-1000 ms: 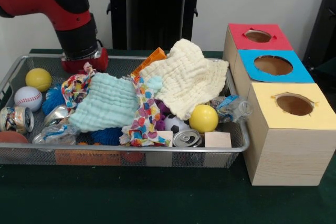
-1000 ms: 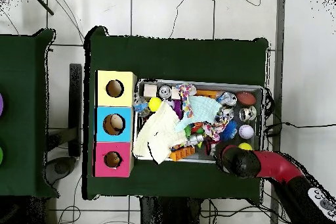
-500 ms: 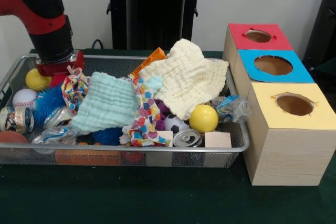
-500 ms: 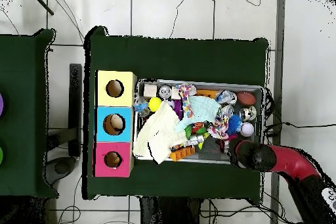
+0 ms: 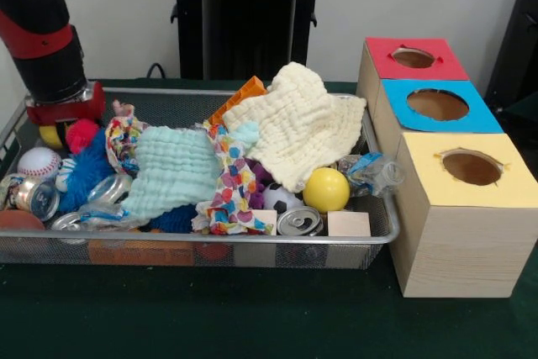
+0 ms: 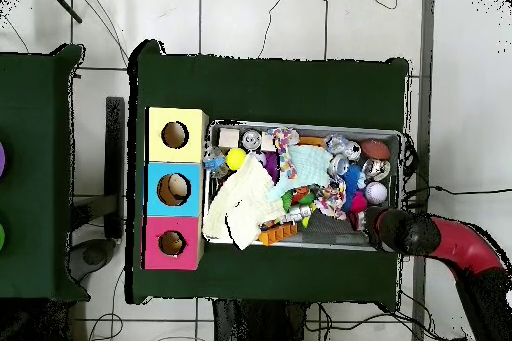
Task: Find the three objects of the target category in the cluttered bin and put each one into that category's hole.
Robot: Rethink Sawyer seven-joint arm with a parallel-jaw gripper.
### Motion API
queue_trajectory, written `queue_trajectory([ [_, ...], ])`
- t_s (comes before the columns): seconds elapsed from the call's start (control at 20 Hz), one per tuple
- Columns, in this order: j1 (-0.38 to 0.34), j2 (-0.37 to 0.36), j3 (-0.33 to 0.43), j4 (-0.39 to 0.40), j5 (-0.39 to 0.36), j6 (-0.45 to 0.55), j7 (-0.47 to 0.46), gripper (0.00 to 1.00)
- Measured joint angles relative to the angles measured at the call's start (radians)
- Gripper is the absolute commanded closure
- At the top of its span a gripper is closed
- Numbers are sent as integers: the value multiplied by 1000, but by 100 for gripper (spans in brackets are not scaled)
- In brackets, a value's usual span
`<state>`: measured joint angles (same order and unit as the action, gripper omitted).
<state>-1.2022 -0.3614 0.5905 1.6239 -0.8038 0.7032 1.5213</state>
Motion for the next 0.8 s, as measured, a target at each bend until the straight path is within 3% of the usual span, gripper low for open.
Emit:
queue_trajectory([
  [0.3, -3, 1, 6, -52, -15, 1, -24, 0],
  [0.8, -6, 3, 26, -68, -19, 1, -51, 0],
])
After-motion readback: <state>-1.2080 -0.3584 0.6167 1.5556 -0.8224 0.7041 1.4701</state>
